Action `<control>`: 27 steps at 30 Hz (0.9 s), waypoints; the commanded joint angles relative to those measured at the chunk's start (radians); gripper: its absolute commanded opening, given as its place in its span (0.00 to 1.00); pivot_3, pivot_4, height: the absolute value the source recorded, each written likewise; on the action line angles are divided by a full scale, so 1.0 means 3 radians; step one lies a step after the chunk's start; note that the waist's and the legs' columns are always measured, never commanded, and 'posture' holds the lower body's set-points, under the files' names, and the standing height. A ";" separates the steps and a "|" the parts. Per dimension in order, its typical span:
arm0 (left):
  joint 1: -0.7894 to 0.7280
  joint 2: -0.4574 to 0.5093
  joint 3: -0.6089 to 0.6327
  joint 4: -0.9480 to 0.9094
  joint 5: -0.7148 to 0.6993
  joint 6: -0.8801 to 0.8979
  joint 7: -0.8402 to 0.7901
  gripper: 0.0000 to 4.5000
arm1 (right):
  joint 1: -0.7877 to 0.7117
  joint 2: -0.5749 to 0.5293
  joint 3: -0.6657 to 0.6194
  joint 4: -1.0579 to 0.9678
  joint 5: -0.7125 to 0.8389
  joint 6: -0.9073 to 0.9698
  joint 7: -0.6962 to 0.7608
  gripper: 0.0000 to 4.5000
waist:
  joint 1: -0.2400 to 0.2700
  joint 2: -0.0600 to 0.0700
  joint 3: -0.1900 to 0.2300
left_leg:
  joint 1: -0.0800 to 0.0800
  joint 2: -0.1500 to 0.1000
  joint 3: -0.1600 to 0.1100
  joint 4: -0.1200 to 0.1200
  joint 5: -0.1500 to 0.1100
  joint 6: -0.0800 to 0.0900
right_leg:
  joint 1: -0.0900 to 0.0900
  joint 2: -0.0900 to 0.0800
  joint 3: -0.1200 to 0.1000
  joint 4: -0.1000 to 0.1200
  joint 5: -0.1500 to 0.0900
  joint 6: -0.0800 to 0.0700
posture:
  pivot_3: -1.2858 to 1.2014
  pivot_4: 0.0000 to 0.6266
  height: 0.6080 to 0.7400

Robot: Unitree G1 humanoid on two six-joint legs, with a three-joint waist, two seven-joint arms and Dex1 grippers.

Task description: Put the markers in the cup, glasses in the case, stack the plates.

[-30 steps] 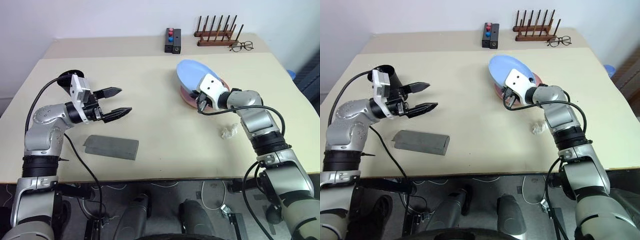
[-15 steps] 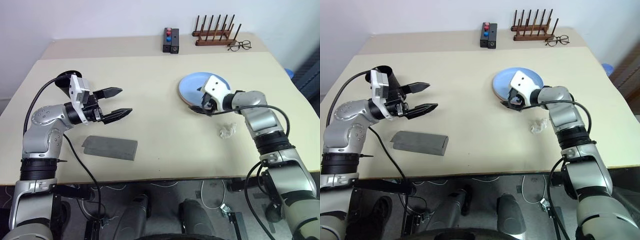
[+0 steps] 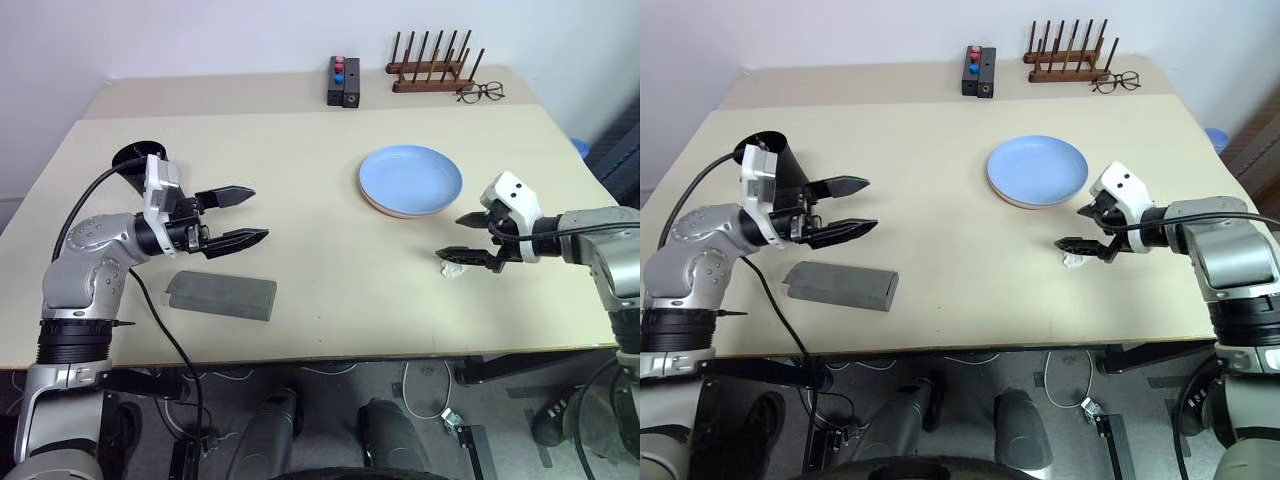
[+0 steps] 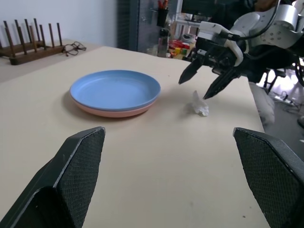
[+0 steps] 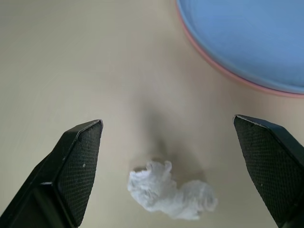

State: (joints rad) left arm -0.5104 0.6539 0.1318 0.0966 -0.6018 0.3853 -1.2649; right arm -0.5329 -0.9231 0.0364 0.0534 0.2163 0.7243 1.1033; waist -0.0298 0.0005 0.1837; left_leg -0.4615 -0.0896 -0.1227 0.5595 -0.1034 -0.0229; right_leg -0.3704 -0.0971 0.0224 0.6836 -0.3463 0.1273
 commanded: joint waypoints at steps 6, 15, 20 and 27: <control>-0.0048 0.0023 0.0039 -0.0072 -0.0006 -0.0050 -0.0010 1.00 | 0.0167 -0.0025 0.0178 0.0273 -0.0287 -0.0447 -0.0153 0.60 | 0.0039 0.0000 0.0000 | -0.0001 -0.0001 0.0004 0.0000 0.0000 0.0001 | -0.0001 0.0000 0.0002 0.0000 0.0000 0.0001 | 0.52 0.24 1.00; -0.0048 0.0038 0.0036 -0.0051 0.0010 -0.0066 -0.0028 1.00 | 0.0090 -0.0007 0.0149 0.0414 -0.0309 -0.0566 -0.0145 0.02 | 0.0045 0.0000 0.0000 | 0.0000 -0.0001 0.0004 0.0002 0.0000 0.0001 | 0.0001 0.0000 0.0001 0.0000 0.0000 0.0001 | 0.52 0.24 1.00; -0.0061 0.0024 0.0026 -0.0030 0.0021 -0.0081 -0.0037 1.00 | 0.0024 0.0029 0.0085 0.0374 -0.0217 -0.0475 -0.0163 0.02 | 0.0045 0.0000 0.0000 | 0.0000 -0.0001 0.0004 0.0002 0.0000 0.0001 | 0.0001 0.0000 0.0001 0.0000 0.0000 0.0001 | 0.52 0.24 1.00; -0.0082 -0.0002 0.0012 0.0001 0.0034 -0.0104 -0.0033 1.00 | -0.0330 0.0212 -0.0159 0.0338 0.0091 -0.0294 -0.0248 0.02 | 0.0034 0.0000 0.0000 | 0.0000 0.0000 0.0004 0.0001 0.0000 0.0001 | 0.0000 0.0000 0.0001 0.0000 0.0000 0.0001 | 0.52 0.24 1.00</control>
State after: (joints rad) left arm -0.5170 0.6491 0.1298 0.1060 -0.5957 0.3726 -1.2734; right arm -0.5856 -0.8700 0.0418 0.1813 0.2093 0.6307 1.0413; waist -0.0197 0.0004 0.1838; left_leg -0.4616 -0.0895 -0.1214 0.5595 -0.1035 -0.0226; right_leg -0.3705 -0.0970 0.0229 0.6835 -0.3462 0.1275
